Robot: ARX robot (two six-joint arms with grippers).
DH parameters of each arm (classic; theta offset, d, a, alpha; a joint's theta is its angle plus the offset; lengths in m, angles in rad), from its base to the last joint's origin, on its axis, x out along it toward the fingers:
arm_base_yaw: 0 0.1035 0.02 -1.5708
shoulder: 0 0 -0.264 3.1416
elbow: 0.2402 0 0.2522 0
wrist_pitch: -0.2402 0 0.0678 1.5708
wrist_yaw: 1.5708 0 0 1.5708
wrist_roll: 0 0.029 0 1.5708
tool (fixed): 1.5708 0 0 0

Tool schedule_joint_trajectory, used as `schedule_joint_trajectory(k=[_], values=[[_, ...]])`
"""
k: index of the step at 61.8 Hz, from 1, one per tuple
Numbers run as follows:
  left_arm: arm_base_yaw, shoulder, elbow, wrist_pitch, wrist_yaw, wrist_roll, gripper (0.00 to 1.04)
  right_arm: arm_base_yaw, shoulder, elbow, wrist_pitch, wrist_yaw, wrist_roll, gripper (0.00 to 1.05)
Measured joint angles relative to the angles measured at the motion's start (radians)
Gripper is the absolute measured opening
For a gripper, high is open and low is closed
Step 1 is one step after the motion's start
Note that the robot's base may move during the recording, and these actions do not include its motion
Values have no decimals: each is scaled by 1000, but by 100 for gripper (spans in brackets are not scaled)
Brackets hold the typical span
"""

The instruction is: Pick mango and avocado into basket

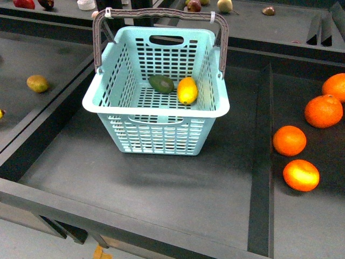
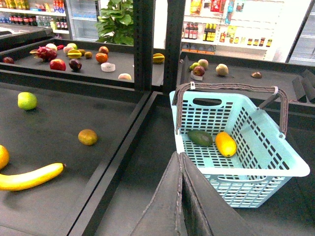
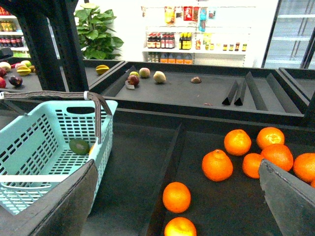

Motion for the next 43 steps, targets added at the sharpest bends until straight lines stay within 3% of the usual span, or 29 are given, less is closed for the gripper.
schedule_joint_trajectory(k=[6, 43], values=[[0, -144, 0, -166, 0, 0, 3, 0, 0, 0, 0, 0, 0, 97], [0, -171, 0, -177, 0, 0, 3, 0, 0, 0, 0, 0, 0, 97]])
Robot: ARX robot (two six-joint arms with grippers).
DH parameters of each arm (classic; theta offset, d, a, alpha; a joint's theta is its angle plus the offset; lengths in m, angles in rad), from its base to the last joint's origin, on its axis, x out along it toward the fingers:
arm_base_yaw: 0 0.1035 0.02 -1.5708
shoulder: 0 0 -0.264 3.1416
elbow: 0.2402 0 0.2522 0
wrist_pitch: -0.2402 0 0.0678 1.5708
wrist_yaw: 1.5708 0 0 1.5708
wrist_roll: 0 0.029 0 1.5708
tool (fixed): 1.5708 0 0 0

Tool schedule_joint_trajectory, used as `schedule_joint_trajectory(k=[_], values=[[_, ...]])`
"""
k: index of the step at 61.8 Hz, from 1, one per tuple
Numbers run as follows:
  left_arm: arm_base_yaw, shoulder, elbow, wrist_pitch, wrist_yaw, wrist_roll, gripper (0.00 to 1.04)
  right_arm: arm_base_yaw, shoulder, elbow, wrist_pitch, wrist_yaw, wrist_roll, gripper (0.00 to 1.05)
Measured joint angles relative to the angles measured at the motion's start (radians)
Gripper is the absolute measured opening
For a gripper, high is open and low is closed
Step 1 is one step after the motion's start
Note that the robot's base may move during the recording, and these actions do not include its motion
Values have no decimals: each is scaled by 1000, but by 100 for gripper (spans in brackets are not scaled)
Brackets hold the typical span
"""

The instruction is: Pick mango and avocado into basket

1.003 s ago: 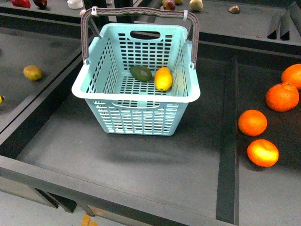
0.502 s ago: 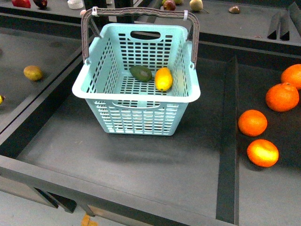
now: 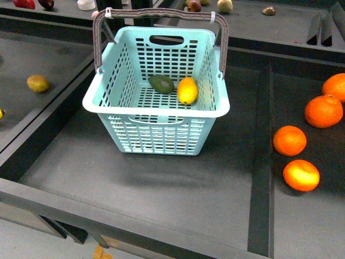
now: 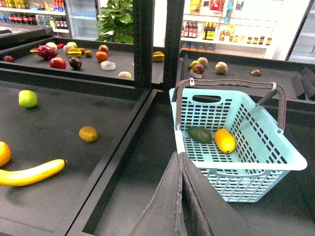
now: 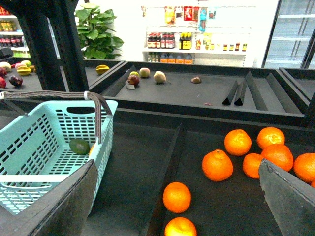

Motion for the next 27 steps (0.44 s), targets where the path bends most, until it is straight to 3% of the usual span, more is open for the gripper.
schedule_joint_trajectory(k=[14, 27], values=[[0, 0, 0, 0, 0, -1, 4, 0, 0, 0, 0, 0, 0, 97], [0, 0, 0, 0, 0, 0, 50, 0, 0, 0, 0, 0, 0, 97]])
